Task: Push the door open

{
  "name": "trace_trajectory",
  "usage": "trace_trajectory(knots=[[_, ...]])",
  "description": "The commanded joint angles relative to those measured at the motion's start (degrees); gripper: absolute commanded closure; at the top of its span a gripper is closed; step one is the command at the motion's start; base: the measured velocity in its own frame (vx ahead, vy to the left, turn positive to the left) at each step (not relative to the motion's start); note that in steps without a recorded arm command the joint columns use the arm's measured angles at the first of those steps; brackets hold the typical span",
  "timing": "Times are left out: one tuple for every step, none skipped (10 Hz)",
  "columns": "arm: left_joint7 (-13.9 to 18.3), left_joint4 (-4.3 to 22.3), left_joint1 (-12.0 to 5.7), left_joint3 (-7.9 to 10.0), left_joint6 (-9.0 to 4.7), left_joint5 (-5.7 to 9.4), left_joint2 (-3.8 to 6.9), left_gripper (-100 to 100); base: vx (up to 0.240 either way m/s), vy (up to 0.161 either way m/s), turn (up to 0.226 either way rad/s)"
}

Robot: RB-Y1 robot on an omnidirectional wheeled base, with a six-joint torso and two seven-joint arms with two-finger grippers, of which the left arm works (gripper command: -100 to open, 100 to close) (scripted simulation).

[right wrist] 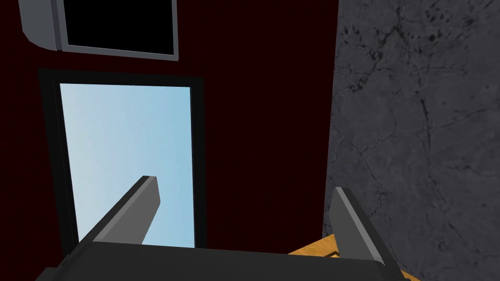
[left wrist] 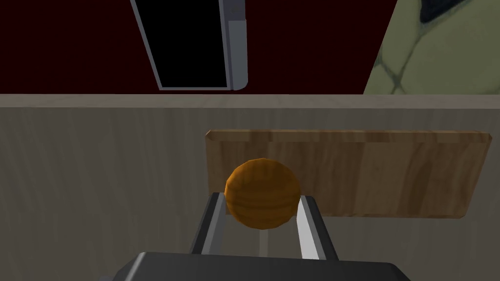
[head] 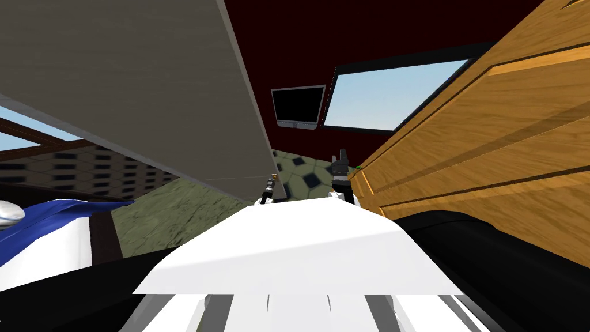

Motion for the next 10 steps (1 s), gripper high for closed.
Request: trace_trajectory(knots=[[-0.3, -1.5, 0.49, 1.48, 0.79, 0.89, 0.91, 100, 0.145, -0.081, 0.086], [-0.5, -1.4, 0.49, 1.84, 0.83, 1.12, 0.96, 100, 0.168, -0.086, 0.087], [-0.8, -1.4, 0.5, 2.54, 0.92, 1.57, 1.06, 100, 0.158, -0.09, 0.075], [-0.7, -1.3, 0.65, 2.07, 0.97, 1.31, 0.66, -100, -0.053, -0.085, 0.075], [-0.7, -1.3, 0.65, 2.07, 0.97, 1.31, 0.66, -100, -0.201, -0.054, 0.027], [-0.7, -1.4, 0.6, 2.1, 1.11, 1.36, 0.62, -100, -0.185, -0.005, 0.032], [-0.6, -1.6, 0.51, 2.15, 1.34, 1.43, 0.52, -100, -0.232, -0.045, 0.056], [-0.6, -1.7, 0.46, 2.19, 1.49, 1.47, 0.42, -100, -0.27, -0.093, 0.058], [-0.5, -1.9, 0.38, 2.23, 1.69, 1.53, 0.27, -100, -0.25, -0.093, 0.064], [-0.5, -2.0, 0.33, 2.27, 1.82, 1.57, 0.14, -100, -0.26, -0.08, 0.05]])
